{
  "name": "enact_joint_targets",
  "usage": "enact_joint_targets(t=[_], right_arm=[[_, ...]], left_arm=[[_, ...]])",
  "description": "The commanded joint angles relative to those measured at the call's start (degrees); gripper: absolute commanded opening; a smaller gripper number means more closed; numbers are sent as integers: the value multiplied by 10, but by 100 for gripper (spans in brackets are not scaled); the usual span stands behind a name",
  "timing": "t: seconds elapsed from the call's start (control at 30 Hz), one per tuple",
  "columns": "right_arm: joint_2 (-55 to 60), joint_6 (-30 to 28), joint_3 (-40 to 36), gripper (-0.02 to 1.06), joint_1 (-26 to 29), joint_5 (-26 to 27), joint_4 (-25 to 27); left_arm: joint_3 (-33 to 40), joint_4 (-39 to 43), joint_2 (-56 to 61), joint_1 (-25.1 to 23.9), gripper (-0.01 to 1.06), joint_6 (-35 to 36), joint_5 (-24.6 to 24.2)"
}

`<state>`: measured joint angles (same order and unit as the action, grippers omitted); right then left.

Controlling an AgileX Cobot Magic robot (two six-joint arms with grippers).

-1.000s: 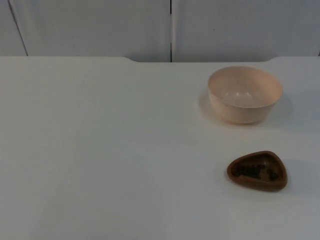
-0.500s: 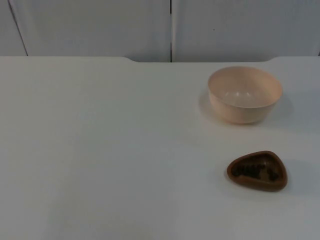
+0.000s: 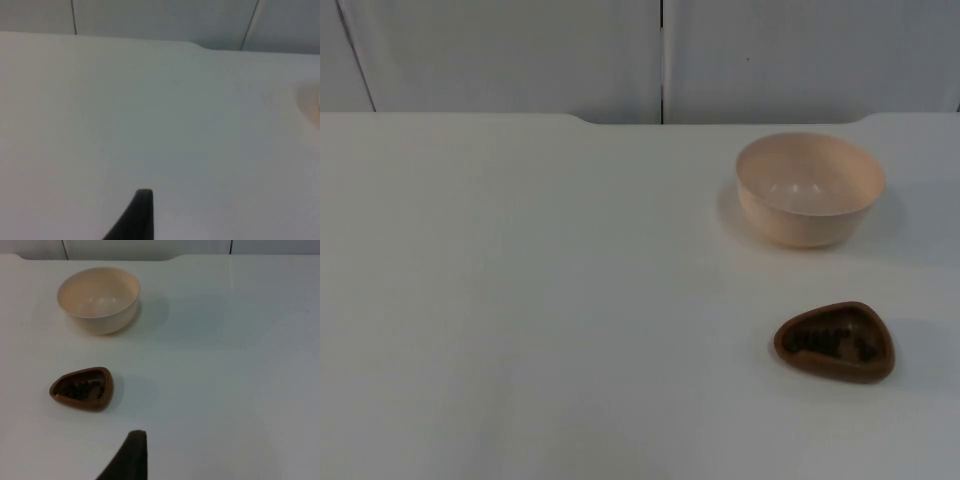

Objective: Pick up the bowl with the left hand and pour the coffee beans from the cup into the bowl with the right hand.

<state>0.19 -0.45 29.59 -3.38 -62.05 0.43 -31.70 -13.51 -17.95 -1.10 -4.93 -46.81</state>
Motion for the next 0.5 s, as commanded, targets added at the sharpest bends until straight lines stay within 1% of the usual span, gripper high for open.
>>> enact_joint_targets(t=[0.0, 0.3, 0.47], right_arm=[[-2, -2, 0, 105, 3, 3, 0], [-2, -2, 0, 105, 3, 3, 0], [-2, -2, 0, 105, 3, 3, 0]], left_arm=[[-20, -10, -10, -1, 105, -10, 13], [-96, -8, -58, -1, 105, -21, 13], [-113, -8, -81, -1, 105, -23, 13]])
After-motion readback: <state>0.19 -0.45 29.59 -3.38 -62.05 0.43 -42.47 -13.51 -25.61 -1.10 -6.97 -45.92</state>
